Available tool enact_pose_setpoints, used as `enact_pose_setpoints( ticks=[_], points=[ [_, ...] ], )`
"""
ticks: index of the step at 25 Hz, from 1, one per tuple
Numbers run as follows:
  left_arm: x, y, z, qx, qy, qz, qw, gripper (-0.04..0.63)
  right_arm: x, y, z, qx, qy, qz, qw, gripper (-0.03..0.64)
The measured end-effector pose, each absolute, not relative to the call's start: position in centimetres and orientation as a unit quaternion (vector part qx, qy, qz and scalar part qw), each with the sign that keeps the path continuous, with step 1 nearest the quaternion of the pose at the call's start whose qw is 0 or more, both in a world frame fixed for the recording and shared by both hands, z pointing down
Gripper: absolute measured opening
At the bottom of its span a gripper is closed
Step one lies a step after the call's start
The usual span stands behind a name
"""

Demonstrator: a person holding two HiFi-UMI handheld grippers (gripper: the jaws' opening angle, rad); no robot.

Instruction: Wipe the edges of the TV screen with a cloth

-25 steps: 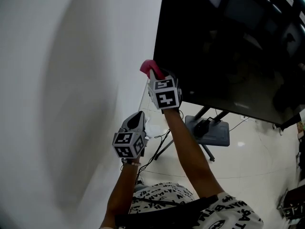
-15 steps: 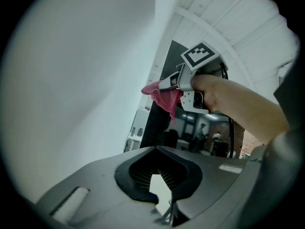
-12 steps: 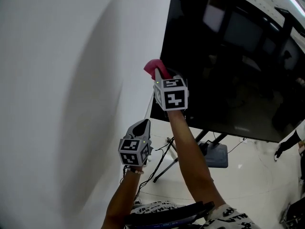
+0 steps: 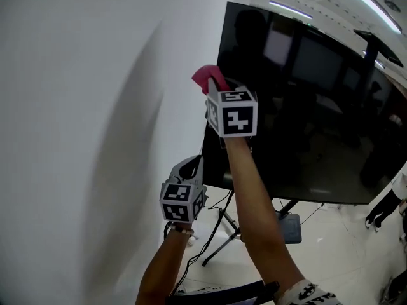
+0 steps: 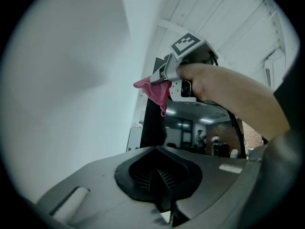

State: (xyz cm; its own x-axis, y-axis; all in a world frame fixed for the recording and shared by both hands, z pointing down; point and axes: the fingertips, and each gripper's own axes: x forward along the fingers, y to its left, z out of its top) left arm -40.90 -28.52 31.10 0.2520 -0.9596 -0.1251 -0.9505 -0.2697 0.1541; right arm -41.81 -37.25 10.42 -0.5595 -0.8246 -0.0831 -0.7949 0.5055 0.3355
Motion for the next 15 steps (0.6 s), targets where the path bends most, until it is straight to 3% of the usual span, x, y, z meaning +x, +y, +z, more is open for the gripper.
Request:
enact_pose_setpoints(
  ticks=[7,15],
  points=[
    [-41.7,-28.7,28.0,0.787,-0.607,-0.109,0.009,-0.014,-42.5,-36.3,5.9,0.468,-0.857,-0.210,0.039,0.067],
    [-43.6,-30.2,16.4,0.776,-0.616,-0.127,-0.049,-0.014,-42.7,-36.3,1.3,0.477,-0.849,-0.225,0.027,0.067]
  ],
)
